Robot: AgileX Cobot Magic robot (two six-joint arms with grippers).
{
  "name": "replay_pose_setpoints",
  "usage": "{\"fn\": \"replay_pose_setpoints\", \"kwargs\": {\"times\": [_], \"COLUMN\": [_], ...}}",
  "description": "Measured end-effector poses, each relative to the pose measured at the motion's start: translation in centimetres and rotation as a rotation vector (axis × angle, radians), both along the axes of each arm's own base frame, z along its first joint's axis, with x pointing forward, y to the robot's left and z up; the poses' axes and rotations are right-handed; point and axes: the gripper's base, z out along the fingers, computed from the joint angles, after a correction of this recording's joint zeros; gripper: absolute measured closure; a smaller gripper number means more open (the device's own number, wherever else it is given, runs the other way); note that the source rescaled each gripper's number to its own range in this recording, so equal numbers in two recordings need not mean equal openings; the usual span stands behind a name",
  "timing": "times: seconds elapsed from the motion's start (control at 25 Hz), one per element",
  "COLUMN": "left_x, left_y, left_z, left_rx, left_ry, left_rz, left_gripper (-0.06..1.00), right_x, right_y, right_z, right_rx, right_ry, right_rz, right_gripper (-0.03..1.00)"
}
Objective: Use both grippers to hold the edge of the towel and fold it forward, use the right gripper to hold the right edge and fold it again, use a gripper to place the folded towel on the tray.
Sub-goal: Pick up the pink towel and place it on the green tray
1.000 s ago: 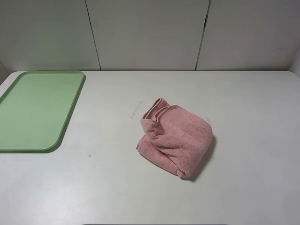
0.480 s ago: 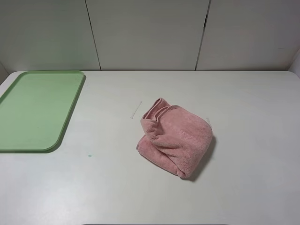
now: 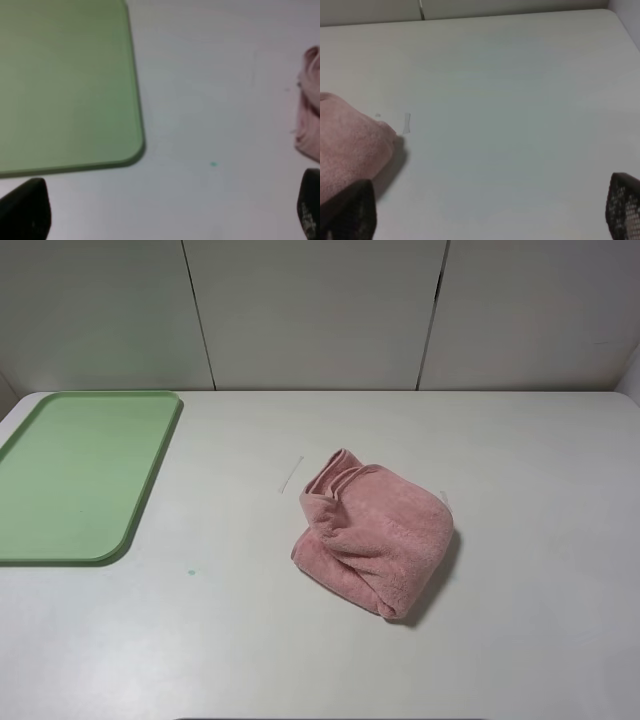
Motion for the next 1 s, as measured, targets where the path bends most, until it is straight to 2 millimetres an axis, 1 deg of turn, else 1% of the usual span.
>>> {"fn": "replay_pose_setpoints", "kwargs": {"times": [0.16, 0.36, 0.52, 0.6, 0.72, 0.92, 1.0], "left_x": [2.9, 7.0, 10.6, 12.3, 14.4, 17.2, 18.2], "left_y": [-1.1, -2.3, -3.3, -3.8, -4.6, -7.5, -8.7], "left_z": [0.3, -0.2, -1.5, -2.5, -3.8, -4.9, -5.0], "left_rx": [-0.068, -0.148, -0.187, -0.199, -0.192, -0.166, -0.158], "left_ry": [0.065, 0.169, 0.261, 0.31, 0.372, 0.399, 0.398], "left_rz": [-0.021, -0.022, -0.019, -0.018, -0.043, -0.129, -0.161], "left_gripper": [-0.05, -0.05, -0.05, -0.04, -0.04, -0.04, -0.04], "right_x": [0.0, 0.0, 0.0, 0.0, 0.0, 0.0, 0.0], "right_y": [0.0, 0.0, 0.0, 0.0, 0.0, 0.0, 0.0], "right_z": [0.0, 0.0, 0.0, 0.0, 0.0, 0.0, 0.0], "right_rx": [0.0, 0.0, 0.0, 0.0, 0.0, 0.0, 0.0], "right_ry": [0.0, 0.0, 0.0, 0.0, 0.0, 0.0, 0.0], "right_rz": [0.0, 0.0, 0.0, 0.0, 0.0, 0.0, 0.0], "right_gripper": [-0.03, -0.03, -0.03, -0.03, -0.03, -0.03, -0.03]}}
